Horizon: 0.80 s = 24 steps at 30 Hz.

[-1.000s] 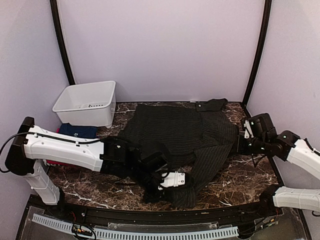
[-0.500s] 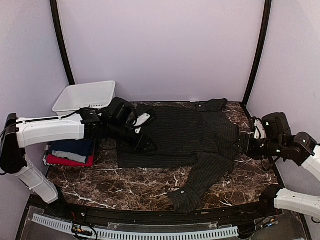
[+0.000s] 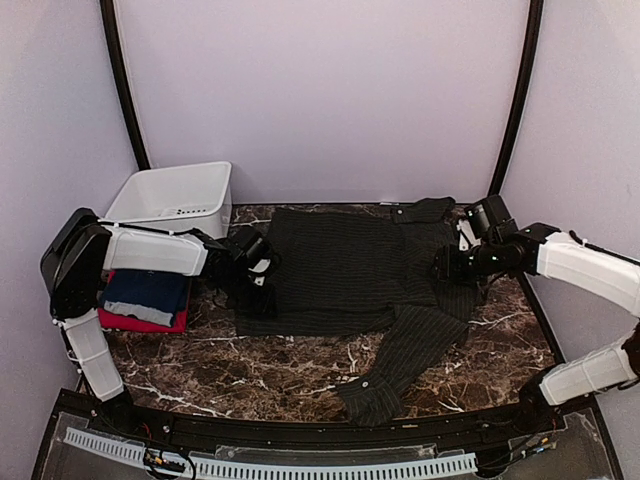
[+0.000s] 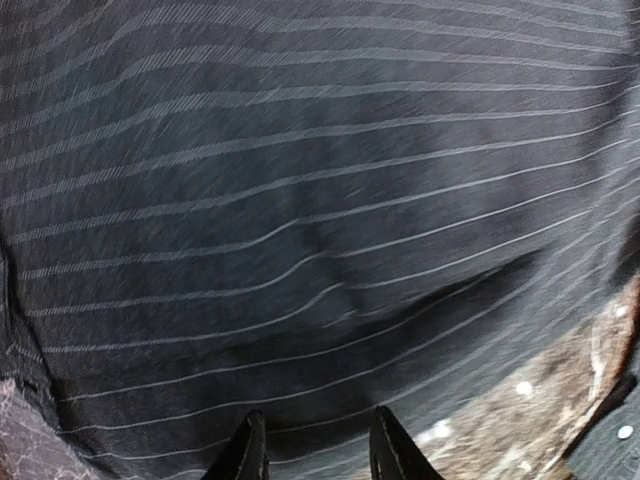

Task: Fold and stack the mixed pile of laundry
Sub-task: Flatten out the crumpled shirt at the center of the board, then adjust the flattened shirt at the center of the board.

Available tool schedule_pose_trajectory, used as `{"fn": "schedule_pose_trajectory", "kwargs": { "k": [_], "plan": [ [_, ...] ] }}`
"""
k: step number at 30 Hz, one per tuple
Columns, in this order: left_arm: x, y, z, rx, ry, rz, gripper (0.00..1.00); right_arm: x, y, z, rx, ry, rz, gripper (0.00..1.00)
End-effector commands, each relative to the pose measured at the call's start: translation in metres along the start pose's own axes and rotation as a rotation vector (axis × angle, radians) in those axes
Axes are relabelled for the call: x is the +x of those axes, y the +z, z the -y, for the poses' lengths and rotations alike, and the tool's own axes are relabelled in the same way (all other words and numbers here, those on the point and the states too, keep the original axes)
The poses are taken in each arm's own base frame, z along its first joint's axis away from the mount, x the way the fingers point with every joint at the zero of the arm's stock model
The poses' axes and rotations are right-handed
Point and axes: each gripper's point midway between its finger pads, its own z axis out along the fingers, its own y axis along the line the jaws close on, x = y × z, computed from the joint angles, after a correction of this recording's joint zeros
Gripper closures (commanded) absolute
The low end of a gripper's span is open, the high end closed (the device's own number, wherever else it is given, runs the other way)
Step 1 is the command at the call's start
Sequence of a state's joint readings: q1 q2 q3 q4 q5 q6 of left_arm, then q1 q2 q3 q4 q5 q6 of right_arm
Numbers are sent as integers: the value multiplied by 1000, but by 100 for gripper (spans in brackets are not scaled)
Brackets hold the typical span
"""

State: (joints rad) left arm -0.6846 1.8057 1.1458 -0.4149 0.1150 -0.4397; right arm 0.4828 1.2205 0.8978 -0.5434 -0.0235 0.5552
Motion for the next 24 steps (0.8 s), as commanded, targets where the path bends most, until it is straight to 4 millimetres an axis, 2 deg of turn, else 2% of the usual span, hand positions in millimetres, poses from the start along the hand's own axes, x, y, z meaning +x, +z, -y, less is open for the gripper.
{"fn": "schedule_pose_trajectory", "kwargs": {
  "k": [1,6,8,9,10,11,12,13,14,15,16,17,18,19,20,21,22,23,24],
  "plan": [
    [37,7,-38,-117,-77,-107,68,-35,13,-1,-65,-41,54,40],
    [79,8,-47,-130,-74,-195,71,-33,37,15,-58,-34,2,42],
    [84,1,-43,-142,-55,-193,71,-35,40,19,-57,-29,1,42],
    [79,-8,-36,-133,-32,-157,71,-37,40,20,-62,-28,5,43],
    [76,-14,-23,-126,33,-121,67,-40,40,20,-71,-28,10,43],
    [64,-29,-5,-87,82,-55,64,-41,40,19,-83,-27,13,43],
    [61,-35,23,-23,173,-18,58,-43,41,20,-90,-27,14,43],
    [50,-49,47,42,215,31,55,-45,43,19,-98,-27,10,43],
    [53,-55,75,132,276,36,51,-46,45,19,-104,-28,5,44],
    [45,-64,97,189,306,62,50,-47,47,20,-104,-28,-1,44],
    [51,-69,124,277,376,56,48,-47,48,19,-107,-29,-8,45],
    [48,-73,142,317,430,70,47,-47,50,18,-116,-29,-13,45],
    [59,-77,164,374,490,57,46,-46,51,17,-124,-28,-16,46],
    [60,-76,181,404,555,55,45,-45,52,15,-134,-28,-19,46],
    [80,-66,193,422,609,-7,44,-45,53,14,-141,-25,-22,47],
    [81,-70,208,443,674,-1,44,-44,53,13,-148,-25,-25,47],
    [102,-59,217,444,725,-62,43,-45,53,12,-155,-26,-23,47],
    [105,-61,229,466,774,-61,43,-45,53,11,-159,-27,-22,48],
    [119,-55,238,479,809,-97,43,-45,52,10,-163,-28,-21,48]
  ]
}}
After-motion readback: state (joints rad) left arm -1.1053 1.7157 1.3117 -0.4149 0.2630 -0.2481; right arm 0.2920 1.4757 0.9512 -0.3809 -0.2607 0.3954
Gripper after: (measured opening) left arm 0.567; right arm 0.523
